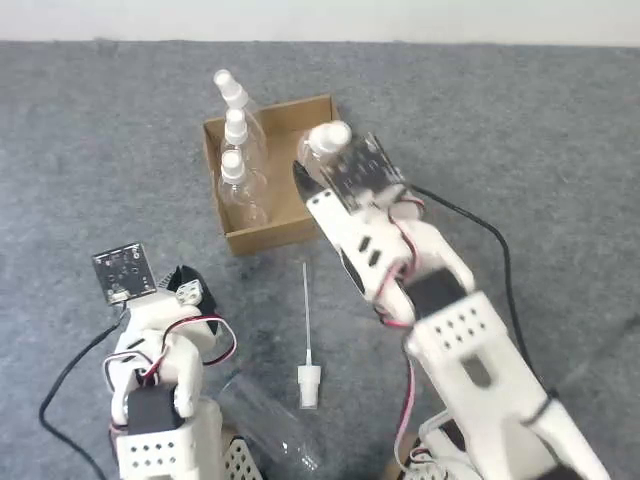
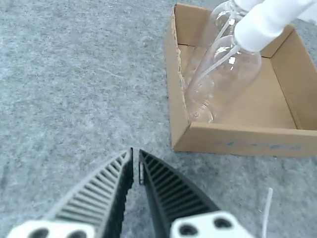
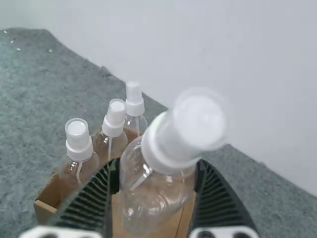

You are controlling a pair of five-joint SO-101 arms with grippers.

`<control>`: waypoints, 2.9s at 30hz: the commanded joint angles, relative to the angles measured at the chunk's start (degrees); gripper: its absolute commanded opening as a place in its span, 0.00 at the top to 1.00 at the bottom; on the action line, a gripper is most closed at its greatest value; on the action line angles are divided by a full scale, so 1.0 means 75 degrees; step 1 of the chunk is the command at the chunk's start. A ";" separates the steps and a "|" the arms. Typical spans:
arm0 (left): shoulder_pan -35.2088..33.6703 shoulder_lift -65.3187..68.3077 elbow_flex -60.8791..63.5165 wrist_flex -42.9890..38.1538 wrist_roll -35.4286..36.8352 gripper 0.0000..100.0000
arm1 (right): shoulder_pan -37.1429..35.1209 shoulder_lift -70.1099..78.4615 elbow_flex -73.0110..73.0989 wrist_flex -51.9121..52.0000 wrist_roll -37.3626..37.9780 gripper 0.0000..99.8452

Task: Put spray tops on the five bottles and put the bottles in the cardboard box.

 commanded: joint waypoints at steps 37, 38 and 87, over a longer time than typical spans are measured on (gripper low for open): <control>-0.0047 -0.0129 -0.0393 -0.0270 0.0035 0.99 | 0.0709 0.8246 -0.7666 -0.0240 0.0035 0.96; -0.0047 -0.0129 -0.0393 -0.0270 0.0035 0.99 | 0.0709 0.8387 -0.7748 -0.0240 0.0035 0.96; -0.0047 -0.0129 -0.0381 -0.0270 0.0035 0.99 | 0.0662 0.9278 -0.8440 0.0568 -0.0598 0.70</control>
